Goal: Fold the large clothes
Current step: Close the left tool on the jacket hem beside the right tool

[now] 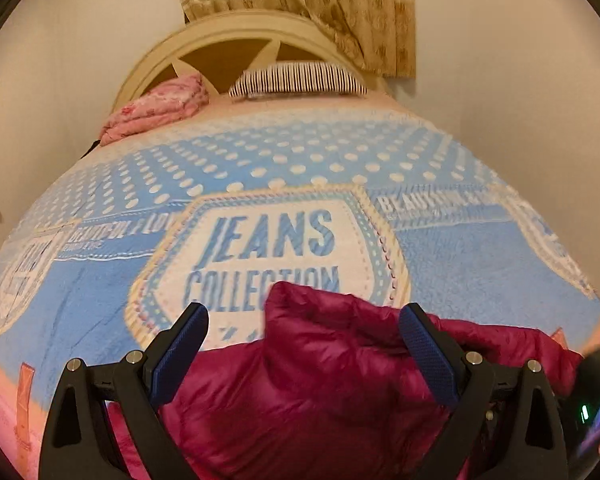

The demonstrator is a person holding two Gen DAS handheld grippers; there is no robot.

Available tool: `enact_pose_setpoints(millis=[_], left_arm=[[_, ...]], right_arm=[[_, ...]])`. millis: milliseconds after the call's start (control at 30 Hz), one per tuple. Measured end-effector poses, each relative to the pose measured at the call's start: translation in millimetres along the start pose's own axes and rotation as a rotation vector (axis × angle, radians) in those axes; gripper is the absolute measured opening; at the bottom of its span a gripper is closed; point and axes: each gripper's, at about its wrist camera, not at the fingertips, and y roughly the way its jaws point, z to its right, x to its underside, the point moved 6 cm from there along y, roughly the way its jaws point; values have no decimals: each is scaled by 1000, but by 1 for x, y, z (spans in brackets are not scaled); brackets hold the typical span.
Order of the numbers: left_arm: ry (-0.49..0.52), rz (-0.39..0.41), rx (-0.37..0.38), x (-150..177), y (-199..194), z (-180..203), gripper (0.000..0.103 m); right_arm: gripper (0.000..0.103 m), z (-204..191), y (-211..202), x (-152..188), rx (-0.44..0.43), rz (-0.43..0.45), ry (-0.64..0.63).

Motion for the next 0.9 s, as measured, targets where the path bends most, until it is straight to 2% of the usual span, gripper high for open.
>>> enact_pose_setpoints(millis=[67,167,233,300,333,400,500,667,900], left_arm=[[17,-42,-38,5,12,7,97],[46,-32,-79,14,17,9,97],[86,5,-124,19,15,7,82],[110,-1,-145,23,16,5,52],[106,-19,-129,28,17,3,47],[85,-29,-107,32,17,-2,30],[76,-23,-96,36,12,-8,19],[115,-11,-107,48,2,-11,12],[70,-39,-113,77,-4,-34,11]], right_arm=[[13,0,0,0,-5,1,5],[13,1,0,0,-10,2,9],[14,1,0,0,-9,2,7],[13,1,0,0,-9,2,8],[13,1,0,0,-8,2,7],[13,1,0,0,-7,2,6],[13,1,0,0,-7,2,6],[13,1,0,0,-6,3,5],[14,1,0,0,-4,3,4]])
